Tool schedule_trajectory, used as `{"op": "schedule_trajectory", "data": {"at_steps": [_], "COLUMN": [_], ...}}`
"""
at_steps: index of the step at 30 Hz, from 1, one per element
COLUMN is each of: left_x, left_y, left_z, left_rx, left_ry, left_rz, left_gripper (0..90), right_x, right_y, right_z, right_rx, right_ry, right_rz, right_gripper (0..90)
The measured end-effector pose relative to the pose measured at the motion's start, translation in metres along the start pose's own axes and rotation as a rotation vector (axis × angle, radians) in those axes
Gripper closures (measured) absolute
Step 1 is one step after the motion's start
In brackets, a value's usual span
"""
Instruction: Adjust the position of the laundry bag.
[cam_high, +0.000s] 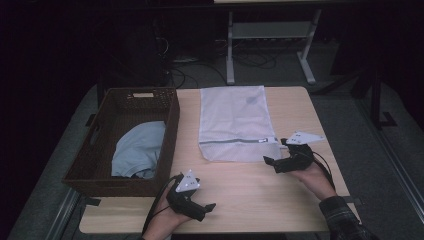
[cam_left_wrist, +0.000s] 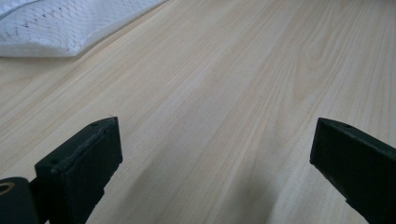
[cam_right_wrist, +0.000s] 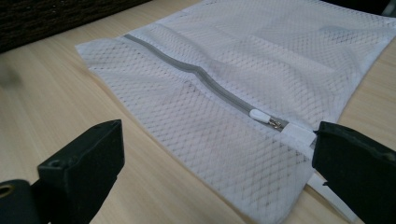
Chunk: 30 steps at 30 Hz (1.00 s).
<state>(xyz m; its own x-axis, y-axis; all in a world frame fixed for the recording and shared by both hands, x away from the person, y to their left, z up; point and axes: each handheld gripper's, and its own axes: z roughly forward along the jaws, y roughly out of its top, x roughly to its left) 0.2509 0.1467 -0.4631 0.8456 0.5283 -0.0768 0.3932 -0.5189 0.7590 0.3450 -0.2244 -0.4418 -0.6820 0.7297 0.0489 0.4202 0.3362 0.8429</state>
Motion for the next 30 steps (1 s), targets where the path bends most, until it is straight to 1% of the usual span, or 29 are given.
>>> {"op": "schedule_trajectory", "data": {"at_steps": [4, 5, 7, 12, 14, 18, 19, 24, 30], "left_x": [0.0, 0.0, 0.002, 0.004, 0.004, 0.003, 0.003, 0.005, 0.005], "left_y": [-0.001, -0.002, -0.002, -0.002, -0.002, -0.002, -0.002, -0.002, -0.002], "left_z": [-0.003, -0.004, -0.005, -0.006, -0.006, -0.007, -0.007, -0.01, -0.011], "left_rx": [-0.008, -0.009, -0.015, -0.021, -0.021, -0.019, -0.021, -0.032, -0.03], "left_ry": [0.006, 0.012, 0.011, 0.014, 0.013, 0.01, 0.011, 0.015, 0.015], "left_rz": [-0.006, -0.006, -0.015, -0.02, -0.02, -0.018, -0.018, -0.028, -0.023], "left_gripper": [2.2, 2.2, 2.2, 2.2, 2.2, 2.2, 2.2, 2.2, 2.2], "right_x": [-0.002, -0.002, -0.002, -0.003, -0.005, -0.008, -0.009, -0.011, -0.014], "right_y": [0.005, 0.008, 0.012, 0.02, 0.024, 0.028, 0.03, 0.038, 0.046], "right_z": [0.005, 0.009, 0.012, 0.019, 0.025, 0.032, 0.034, 0.043, 0.053], "right_rx": [0.002, 0.002, 0.006, 0.01, 0.009, 0.0, 0.006, 0.01, 0.003], "right_ry": [0.001, 0.003, 0.002, 0.007, 0.006, 0.006, 0.01, 0.003, 0.003], "right_rz": [0.002, 0.003, -0.003, -0.004, -0.006, 0.017, 0.023, 0.017, 0.034], "right_gripper": [2.1, 2.1, 2.1, 2.1, 2.1, 2.2, 2.2, 2.2, 2.2]}}
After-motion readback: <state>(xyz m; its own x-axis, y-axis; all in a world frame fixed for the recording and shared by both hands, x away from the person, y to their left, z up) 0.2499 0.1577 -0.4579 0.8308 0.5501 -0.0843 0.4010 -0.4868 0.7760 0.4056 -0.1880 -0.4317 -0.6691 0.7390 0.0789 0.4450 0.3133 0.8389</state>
